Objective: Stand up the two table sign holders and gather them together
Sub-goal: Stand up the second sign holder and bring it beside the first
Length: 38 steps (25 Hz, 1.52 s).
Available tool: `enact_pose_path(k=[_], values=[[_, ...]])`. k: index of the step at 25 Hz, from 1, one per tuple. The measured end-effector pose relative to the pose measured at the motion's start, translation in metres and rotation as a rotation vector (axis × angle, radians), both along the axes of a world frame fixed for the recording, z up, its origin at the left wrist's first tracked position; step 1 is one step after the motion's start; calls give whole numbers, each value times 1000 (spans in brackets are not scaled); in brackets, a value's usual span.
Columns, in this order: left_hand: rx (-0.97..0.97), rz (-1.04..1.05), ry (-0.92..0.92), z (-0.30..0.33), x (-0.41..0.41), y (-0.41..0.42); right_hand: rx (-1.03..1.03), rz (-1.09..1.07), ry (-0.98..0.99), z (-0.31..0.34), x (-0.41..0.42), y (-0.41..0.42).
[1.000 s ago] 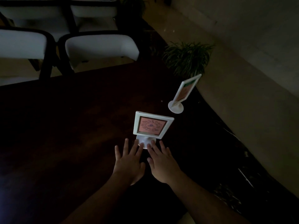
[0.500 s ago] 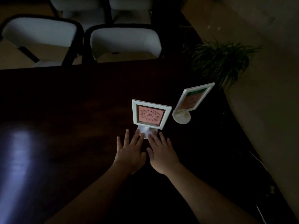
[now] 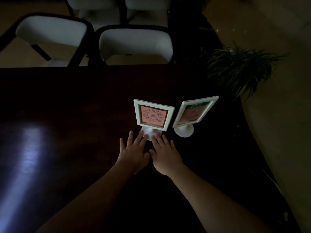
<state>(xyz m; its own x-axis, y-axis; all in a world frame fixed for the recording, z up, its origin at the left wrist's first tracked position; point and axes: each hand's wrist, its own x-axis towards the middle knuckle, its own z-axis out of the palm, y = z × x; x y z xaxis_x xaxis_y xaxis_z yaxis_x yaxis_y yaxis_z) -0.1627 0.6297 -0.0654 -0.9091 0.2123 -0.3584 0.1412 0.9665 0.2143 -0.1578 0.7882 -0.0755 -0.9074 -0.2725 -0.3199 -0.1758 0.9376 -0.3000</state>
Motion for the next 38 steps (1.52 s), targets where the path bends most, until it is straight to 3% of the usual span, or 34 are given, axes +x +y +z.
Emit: enact_pose_path(k=[8, 15, 20, 25, 30, 35, 38], values=[[11, -89, -3, 4, -25, -4, 43, 28, 15, 1, -14, 8], [165, -41, 70, 30, -37, -30, -208, 89, 66, 32, -7, 38], [295, 206, 203, 82, -49, -50, -334, 100, 263, 88, -1, 72], [391, 81, 442, 154, -66, -19, -442, 160, 521, 155, -18, 95], [344, -253, 567, 196, -71, 29, -302, 161, 611, 205, -51, 119], [103, -340, 461, 197, -77, 50, -120, 139, 494, 213, -73, 130], [64, -332, 420, 195, -78, 48, -64, 141, 441, 208, -79, 132]])
